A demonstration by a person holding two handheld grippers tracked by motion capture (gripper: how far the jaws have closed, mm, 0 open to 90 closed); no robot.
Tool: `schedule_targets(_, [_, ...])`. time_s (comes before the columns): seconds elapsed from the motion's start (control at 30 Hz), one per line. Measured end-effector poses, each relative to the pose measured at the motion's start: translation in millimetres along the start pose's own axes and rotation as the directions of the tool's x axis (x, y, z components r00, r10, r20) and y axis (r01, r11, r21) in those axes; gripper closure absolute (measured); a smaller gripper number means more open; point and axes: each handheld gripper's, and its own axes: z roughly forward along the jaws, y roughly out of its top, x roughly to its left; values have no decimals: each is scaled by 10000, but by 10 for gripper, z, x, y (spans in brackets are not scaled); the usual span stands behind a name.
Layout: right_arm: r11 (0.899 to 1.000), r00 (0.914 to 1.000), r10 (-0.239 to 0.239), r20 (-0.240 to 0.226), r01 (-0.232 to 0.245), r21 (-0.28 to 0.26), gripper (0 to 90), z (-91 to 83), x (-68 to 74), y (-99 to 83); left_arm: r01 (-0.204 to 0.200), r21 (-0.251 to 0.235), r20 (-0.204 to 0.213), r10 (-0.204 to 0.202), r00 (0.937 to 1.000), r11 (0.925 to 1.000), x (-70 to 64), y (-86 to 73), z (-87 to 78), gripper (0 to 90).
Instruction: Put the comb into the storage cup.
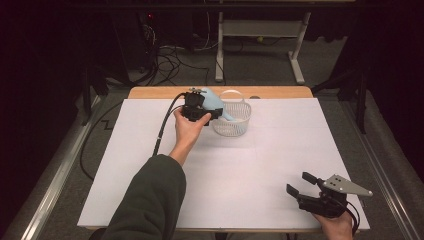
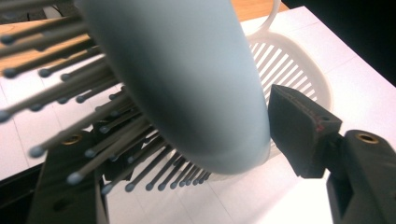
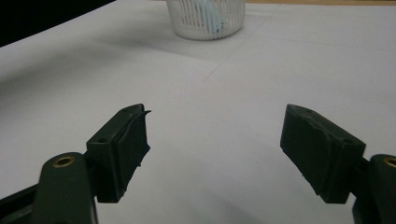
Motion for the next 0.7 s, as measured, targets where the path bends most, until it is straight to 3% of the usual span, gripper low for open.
schedule_targets(0.33, [10000,9999,-65,-87,65,29,238,9,10,-1,-476,99,103,475,9988,9988,6,-19,-32,316])
schedule_targets(0.7, [10000,10000,-35,-61,35,22,238,7,9,-1,-567,182,55,566,9984,9982,0,-23,-52,308])
